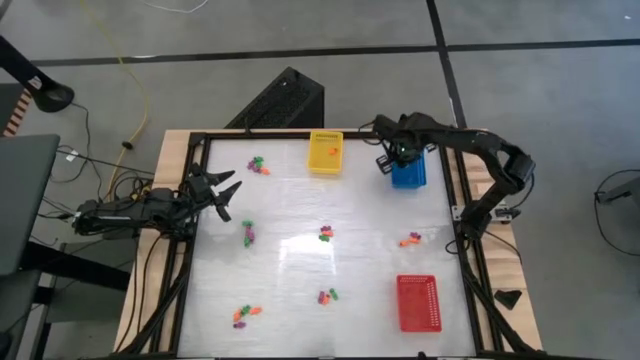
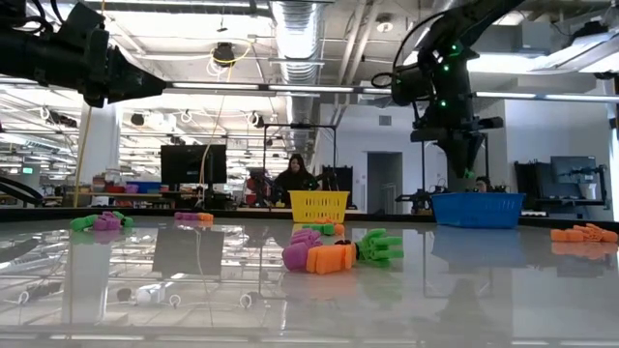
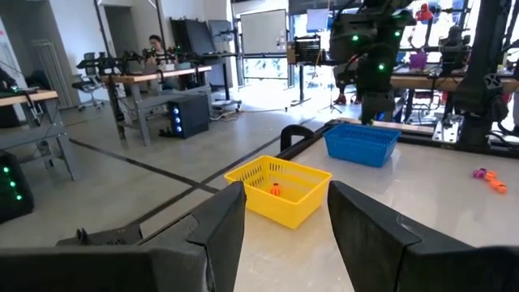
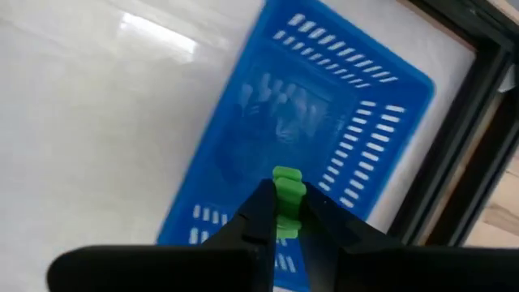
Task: Sort Halloween decoration
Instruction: Put the green skeleton toy into the blue bin, then put the violet skeleton toy into the red bin
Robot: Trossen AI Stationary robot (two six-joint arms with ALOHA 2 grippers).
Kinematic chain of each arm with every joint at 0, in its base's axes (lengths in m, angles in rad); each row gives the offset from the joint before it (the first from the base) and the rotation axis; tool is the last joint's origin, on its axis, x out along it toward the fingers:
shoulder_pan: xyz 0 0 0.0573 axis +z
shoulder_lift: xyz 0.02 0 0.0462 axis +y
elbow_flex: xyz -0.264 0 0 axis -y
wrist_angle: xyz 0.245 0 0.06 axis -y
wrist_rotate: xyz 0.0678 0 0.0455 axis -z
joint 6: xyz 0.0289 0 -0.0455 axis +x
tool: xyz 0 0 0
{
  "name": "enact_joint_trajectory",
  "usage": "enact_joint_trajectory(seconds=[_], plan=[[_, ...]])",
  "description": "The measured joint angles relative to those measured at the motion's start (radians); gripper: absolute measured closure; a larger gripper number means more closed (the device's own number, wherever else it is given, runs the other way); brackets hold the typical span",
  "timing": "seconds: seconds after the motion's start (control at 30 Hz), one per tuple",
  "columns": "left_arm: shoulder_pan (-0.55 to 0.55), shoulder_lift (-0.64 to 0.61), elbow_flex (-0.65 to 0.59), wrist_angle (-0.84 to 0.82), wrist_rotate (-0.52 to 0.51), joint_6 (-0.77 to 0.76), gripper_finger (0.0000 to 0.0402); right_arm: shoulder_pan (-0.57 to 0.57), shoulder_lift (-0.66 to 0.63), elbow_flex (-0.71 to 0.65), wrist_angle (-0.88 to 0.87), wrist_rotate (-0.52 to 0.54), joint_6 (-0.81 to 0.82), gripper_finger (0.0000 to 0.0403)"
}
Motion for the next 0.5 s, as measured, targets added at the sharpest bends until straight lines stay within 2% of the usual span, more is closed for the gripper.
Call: enact_joint_trajectory(seconds=[0.13, 0.3, 0.5], plan=[[0.000, 0.000, 0.000, 0.000, 0.000, 0.010, 0.0233, -0.018, 0.000, 0.000, 0.004, 0.007, -0.004, 0.0316], [0.000, 0.000, 0.000, 0.000, 0.000, 0.011, 0.0233, -0.015, 0.000, 0.000, 0.004, 0.049, -0.005, 0.0254], [0.000, 0.000, 0.000, 0.000, 0.000, 0.011, 0.0233, -0.014, 0.000, 0.000, 0.003, 0.049, -0.027, 0.0188]])
